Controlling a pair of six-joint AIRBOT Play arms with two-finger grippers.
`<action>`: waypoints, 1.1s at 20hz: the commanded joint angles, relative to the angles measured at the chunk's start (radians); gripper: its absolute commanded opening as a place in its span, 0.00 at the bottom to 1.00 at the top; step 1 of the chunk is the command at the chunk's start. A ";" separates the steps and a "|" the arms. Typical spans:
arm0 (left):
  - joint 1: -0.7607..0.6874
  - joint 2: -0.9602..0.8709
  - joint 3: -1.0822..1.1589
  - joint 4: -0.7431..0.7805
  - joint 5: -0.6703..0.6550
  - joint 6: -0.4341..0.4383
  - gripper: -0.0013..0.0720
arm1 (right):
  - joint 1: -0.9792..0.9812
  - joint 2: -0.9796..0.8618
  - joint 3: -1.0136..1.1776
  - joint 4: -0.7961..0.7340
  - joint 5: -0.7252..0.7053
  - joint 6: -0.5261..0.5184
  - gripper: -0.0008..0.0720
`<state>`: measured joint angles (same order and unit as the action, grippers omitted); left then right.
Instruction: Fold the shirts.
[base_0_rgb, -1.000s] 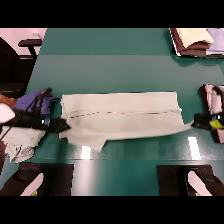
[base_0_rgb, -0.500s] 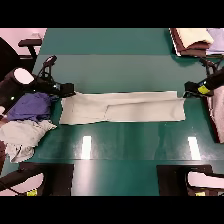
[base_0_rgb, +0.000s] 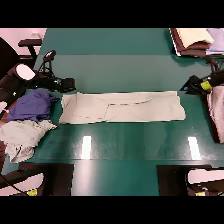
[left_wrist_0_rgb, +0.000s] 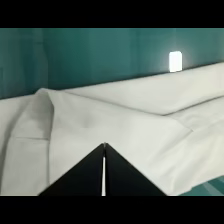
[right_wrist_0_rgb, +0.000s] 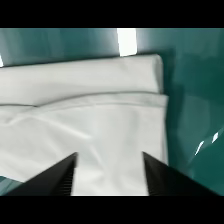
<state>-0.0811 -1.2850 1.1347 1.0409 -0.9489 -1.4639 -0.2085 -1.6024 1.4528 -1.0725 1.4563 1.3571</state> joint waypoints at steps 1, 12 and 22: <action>-0.001 -0.001 0.005 -0.077 -0.028 0.006 0.05 | -0.119 -0.006 -0.106 0.035 0.022 -0.059 0.82; -0.253 -0.150 0.056 -0.151 0.123 -0.002 0.05 | -0.087 -0.155 -0.259 0.260 -0.006 -0.267 0.18; -0.467 -0.522 0.383 -0.152 0.091 -0.030 0.05 | 0.119 0.129 0.069 0.345 0.036 -0.141 0.03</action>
<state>-0.5018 -1.7222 1.4399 0.8894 -0.8513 -1.4776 -0.1619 -1.5536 1.4326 -0.7650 1.4899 1.1656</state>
